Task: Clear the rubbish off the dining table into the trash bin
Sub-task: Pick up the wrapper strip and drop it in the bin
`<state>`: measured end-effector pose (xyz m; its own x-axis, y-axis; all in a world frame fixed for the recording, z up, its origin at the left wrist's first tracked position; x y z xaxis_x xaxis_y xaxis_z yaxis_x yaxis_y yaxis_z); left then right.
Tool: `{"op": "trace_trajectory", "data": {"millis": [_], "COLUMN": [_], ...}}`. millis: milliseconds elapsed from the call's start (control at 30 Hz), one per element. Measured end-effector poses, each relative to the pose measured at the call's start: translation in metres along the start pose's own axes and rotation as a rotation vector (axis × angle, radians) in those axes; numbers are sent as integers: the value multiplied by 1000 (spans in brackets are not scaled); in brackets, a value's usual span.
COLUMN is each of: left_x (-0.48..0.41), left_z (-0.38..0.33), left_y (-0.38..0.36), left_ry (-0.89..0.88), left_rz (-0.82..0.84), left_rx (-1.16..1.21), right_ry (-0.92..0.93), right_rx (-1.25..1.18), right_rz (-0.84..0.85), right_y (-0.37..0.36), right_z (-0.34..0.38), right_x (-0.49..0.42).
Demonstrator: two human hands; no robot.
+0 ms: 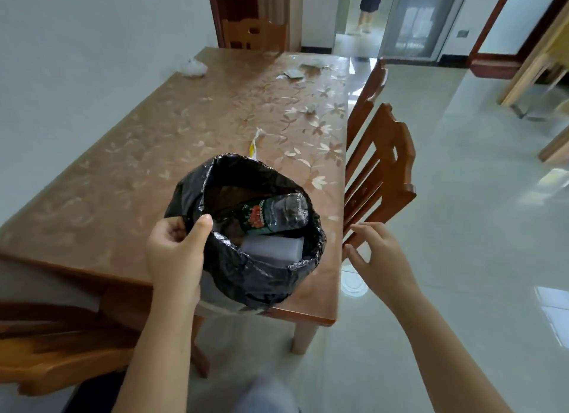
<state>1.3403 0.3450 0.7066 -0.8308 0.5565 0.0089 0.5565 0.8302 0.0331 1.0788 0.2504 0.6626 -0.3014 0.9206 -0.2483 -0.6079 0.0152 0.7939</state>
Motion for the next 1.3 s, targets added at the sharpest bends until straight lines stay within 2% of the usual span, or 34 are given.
{"op": "trace_trajectory", "data": {"millis": [133, 500, 800, 967, 1100, 1300], "left_x": [-29, -83, -92, -96, -105, -109], "left_z": [2, 15, 13, 12, 13, 9], "left_y": [-22, -50, -72, -101, -118, -123], "left_ry": [-13, 98, 85, 60, 46, 34], "left_rz": [-75, -301, -572, -781, -894, -953], "left_rx": [-46, 53, -32, -119, -119, -163], "right_ry": [68, 144, 237, 297, 271, 156], "right_rx": [11, 4, -168, -192, -194, -222], "right_rz": [49, 281, 456, 566, 622, 626], "right_y": [-15, -73, -147, -201, -243, -286], "right_z": [-10, -25, -25, -29, -27, -20], "right_x": [-39, -153, -258, -316, -343, -352]}}
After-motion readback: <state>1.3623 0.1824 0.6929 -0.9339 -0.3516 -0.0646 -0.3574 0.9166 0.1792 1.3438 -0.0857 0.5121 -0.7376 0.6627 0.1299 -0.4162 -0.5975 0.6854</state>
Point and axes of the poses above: each hand's wrist, its own x-axis away from the middle knuckle, its own y-axis out of the back of the hand, z = x × y, the point moved 2 cm from there along -x, towards the middle knuckle, and after that the axes turned 3 degrees about y, right-handed, at the moved point
